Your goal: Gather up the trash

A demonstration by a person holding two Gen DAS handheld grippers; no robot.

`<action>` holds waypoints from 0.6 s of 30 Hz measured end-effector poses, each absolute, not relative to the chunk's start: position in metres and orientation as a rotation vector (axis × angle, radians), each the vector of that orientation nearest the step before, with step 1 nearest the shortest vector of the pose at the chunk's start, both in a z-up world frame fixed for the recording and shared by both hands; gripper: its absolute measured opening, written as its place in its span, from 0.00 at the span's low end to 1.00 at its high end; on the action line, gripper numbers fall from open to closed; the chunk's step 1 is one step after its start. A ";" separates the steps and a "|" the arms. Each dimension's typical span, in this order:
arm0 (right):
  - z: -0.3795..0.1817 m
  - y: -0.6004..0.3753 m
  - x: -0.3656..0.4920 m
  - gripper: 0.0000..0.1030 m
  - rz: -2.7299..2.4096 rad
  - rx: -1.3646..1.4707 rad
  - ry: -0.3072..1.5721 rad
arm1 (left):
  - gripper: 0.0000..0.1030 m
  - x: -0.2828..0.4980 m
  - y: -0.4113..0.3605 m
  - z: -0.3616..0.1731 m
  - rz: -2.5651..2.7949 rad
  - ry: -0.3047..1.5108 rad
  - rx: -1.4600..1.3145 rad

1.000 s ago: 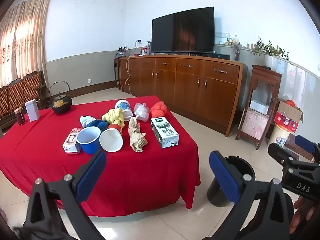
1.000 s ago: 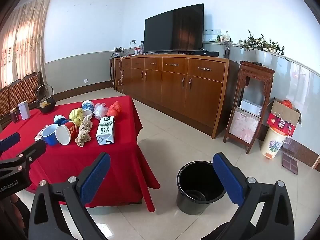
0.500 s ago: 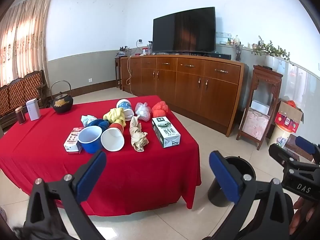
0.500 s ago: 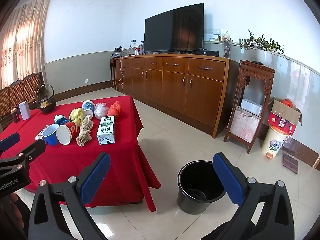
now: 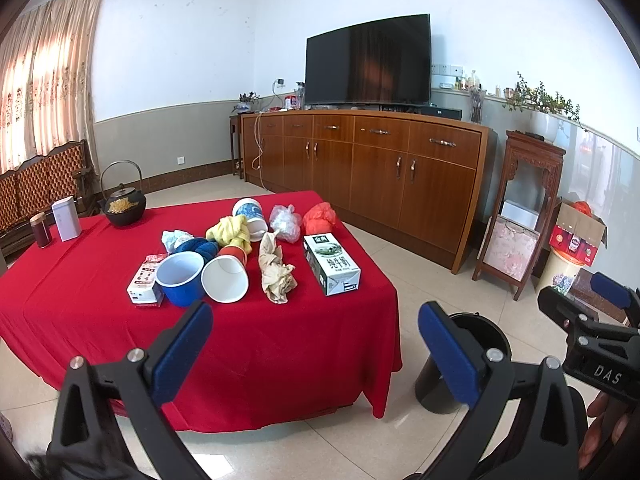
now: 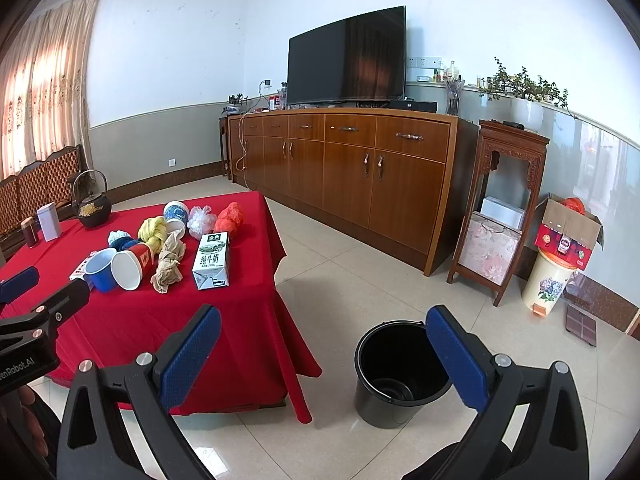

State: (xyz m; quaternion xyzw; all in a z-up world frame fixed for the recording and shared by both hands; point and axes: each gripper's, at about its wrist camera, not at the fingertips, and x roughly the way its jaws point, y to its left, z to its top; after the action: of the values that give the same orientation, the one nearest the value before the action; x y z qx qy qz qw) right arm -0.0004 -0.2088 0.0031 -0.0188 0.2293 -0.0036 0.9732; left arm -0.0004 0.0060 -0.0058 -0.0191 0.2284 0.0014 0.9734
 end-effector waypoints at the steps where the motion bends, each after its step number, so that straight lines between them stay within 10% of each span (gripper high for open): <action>1: 0.003 -0.209 0.000 1.00 -0.008 -0.037 0.462 | 1.00 0.000 0.006 -0.005 0.001 0.464 -0.040; 18: 0.007 -0.210 0.003 1.00 -0.010 -0.037 0.460 | 1.00 0.001 0.004 -0.004 0.003 0.465 -0.036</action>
State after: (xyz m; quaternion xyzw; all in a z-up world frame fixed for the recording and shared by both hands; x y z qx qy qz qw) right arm 0.0026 -0.2096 0.0071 -0.0181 0.2281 -0.0051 0.9735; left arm 0.0012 0.0045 -0.0035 -0.0178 0.2304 0.0015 0.9729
